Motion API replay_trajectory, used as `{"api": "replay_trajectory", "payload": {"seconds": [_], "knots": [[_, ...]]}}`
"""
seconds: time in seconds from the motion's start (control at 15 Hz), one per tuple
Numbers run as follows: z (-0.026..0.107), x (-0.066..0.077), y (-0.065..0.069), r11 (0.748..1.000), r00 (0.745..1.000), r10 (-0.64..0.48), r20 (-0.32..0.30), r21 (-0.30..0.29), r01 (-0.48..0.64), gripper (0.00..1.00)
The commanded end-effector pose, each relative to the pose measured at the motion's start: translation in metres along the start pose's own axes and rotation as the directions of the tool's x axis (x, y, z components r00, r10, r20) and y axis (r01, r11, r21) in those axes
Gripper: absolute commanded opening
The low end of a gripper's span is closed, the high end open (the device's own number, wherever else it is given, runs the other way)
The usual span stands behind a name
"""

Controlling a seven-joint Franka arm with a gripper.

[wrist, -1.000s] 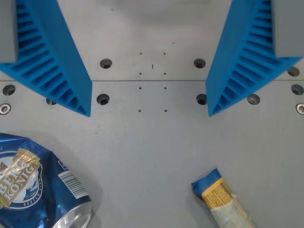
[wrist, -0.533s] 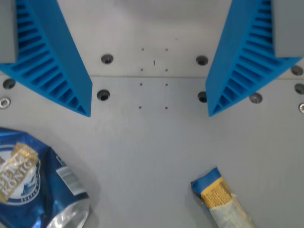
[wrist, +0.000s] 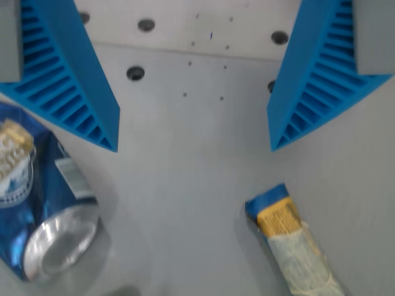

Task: Pick up the blue bag

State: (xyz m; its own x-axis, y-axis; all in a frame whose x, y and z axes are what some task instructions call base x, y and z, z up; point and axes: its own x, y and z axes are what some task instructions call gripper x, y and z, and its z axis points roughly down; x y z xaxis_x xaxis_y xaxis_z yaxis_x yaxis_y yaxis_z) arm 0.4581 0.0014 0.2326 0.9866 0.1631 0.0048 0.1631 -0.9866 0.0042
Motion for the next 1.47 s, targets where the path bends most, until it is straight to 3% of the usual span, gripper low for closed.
{"api": "replay_trajectory", "payload": {"seconds": [0.07,0.73,1.47], "knots": [[0.01,0.006,-0.003,0.98,0.976,-0.2,-0.09,-0.004,0.201,1.0],[0.058,0.026,-0.005,0.978,0.975,-0.205,-0.08,0.01,0.207,1.0],[0.097,0.029,-0.004,0.986,0.984,-0.164,-0.069,0.01,0.165,1.0]]}}
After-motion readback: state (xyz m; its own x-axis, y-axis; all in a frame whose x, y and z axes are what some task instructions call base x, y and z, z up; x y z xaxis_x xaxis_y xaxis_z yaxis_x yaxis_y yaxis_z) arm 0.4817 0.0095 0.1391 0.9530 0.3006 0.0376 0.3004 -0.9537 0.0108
